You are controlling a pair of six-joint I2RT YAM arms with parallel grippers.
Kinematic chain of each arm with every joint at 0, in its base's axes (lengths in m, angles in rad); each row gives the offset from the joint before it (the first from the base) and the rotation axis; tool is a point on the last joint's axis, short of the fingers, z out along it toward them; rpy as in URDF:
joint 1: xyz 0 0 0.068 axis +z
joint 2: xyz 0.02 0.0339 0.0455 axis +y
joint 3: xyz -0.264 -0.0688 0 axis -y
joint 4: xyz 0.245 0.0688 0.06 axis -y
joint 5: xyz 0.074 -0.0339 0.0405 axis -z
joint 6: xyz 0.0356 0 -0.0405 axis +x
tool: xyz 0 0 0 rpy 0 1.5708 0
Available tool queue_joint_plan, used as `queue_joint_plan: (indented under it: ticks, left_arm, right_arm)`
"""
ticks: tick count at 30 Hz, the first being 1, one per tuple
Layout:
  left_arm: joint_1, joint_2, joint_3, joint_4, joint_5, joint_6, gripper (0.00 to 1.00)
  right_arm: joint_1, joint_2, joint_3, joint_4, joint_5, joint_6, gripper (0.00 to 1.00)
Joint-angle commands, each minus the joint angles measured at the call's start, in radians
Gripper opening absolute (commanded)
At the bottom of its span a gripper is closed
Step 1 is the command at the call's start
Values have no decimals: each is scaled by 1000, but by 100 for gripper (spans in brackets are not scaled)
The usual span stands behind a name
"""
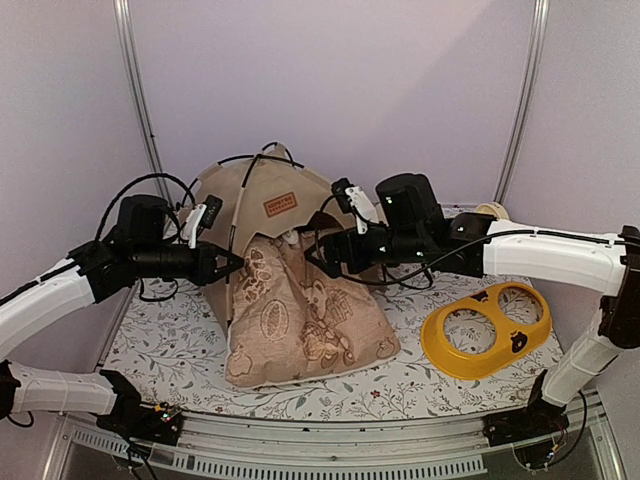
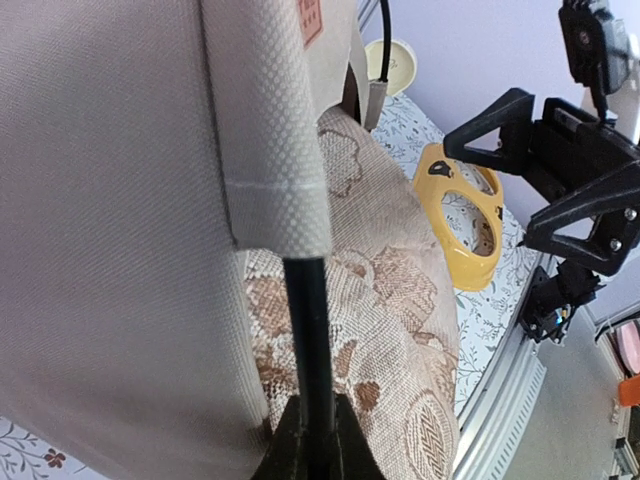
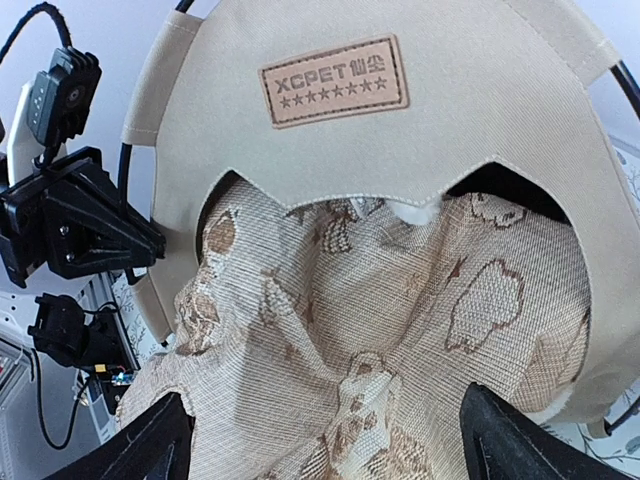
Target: Set up the pet tent
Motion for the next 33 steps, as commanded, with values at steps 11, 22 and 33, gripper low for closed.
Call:
queue_joint_plan:
  ticks: [11,22,33]
  left_arm:
    - [-6,12,18,32,3,-29,0]
    - [-7,34,18,48,54,-20,0]
    - [-12,38,21,30,124,17,0]
  right_arm:
    - [-41,-222,-310,-244,51,129,97]
    - [-28,-189,-612,113,-138,335,95]
    - [-28,-21,-174,64,27,221,0]
